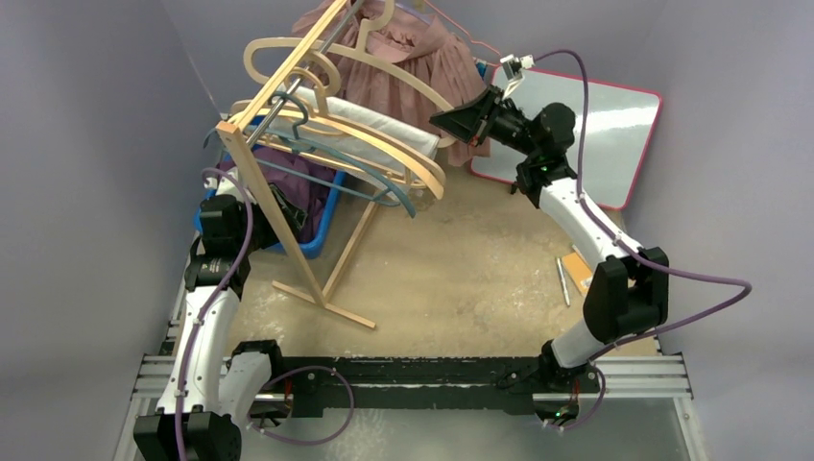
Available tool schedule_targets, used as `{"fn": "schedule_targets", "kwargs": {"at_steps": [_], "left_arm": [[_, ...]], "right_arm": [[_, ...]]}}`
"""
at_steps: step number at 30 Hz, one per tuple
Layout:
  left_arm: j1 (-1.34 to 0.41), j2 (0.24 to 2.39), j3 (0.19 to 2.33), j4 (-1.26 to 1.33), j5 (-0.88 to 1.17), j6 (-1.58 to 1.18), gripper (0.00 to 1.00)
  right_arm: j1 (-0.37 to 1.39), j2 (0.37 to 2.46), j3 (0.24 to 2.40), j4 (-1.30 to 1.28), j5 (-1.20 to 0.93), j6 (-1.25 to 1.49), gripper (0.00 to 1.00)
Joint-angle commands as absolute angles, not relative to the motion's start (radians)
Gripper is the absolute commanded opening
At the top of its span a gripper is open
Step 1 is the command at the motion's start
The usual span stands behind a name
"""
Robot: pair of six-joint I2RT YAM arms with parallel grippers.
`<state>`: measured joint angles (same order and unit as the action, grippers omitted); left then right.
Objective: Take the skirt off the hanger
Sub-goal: Pick up the hanger from the clothesline.
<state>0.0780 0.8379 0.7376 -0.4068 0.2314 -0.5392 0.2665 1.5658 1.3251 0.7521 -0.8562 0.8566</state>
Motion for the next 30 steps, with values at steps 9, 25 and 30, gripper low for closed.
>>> {"fn": "schedule_targets", "kwargs": {"at_steps": [9,25,30], "left_arm": [[0.083,0.829,0.733,-0.359,0.231,-0.545,0.89],[0.083,0.823,0.734,-0.360,0.234,-0.543,0.89],[0.083,0.824,0.735,-0.359,0.235,-0.543,0.90]], "right_arm": [[0.265,1.536,1.276,1.361,-0.767,1.516,0.00],[0.248,1.465,1.117,1.381,-0.656,1.533,0.00],[0.225,1.448,1.067,1.384,-0.651,1.505,0.00]]}}
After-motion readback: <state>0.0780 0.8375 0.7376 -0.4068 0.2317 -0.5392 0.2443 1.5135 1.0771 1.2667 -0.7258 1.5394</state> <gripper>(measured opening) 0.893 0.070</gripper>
